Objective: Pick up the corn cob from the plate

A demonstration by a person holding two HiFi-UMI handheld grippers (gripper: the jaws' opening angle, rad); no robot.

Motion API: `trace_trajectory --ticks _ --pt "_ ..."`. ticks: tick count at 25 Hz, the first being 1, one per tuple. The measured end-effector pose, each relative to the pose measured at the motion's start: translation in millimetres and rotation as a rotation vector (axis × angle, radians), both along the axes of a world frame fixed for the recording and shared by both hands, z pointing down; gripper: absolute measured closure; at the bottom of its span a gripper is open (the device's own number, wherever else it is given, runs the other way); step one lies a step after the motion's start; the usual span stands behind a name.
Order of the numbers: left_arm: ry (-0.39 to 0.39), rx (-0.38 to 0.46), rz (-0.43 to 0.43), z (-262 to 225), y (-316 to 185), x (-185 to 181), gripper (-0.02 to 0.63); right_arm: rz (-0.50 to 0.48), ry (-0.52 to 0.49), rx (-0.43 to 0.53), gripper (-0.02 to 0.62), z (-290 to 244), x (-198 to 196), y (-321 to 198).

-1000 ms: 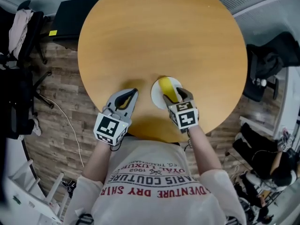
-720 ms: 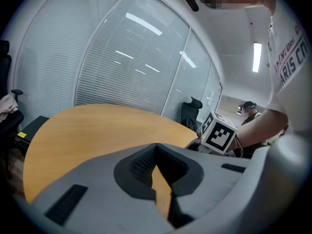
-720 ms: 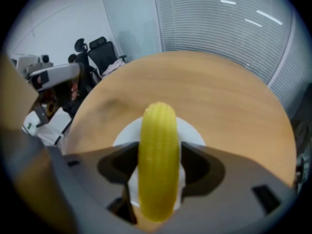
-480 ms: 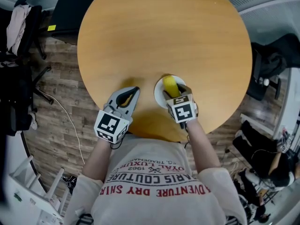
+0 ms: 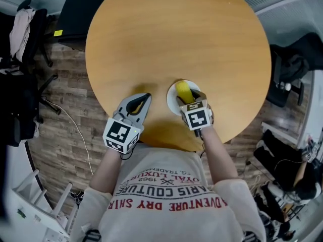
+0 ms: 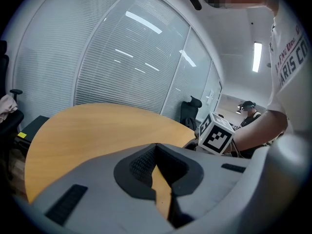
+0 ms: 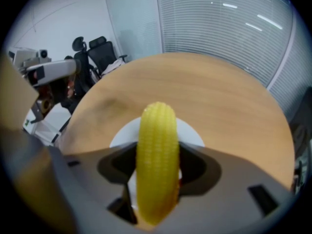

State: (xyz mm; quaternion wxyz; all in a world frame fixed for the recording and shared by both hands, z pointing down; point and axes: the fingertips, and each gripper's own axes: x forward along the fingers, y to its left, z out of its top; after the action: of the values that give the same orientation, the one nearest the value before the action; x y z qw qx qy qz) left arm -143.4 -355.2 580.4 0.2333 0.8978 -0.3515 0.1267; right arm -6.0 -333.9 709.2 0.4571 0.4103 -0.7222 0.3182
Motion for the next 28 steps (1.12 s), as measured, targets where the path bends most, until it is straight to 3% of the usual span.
trace_trajectory --ticks 4,9,17,28 --pt "-0.01 0.019 0.019 -9 7 5 0.575 -0.024 -0.007 -0.005 0.327 -4 3 7" --pt "-0.024 0.054 0.014 -26 15 9 0.575 0.036 -0.095 0.063 0.328 -34 1 9" --pt "-0.055 0.115 -0.045 -69 30 18 0.575 0.064 -0.238 0.252 0.327 -129 3 11" --pt "-0.026 0.299 -0.078 -165 52 52 0.575 0.076 -0.427 0.598 0.327 -263 28 22"
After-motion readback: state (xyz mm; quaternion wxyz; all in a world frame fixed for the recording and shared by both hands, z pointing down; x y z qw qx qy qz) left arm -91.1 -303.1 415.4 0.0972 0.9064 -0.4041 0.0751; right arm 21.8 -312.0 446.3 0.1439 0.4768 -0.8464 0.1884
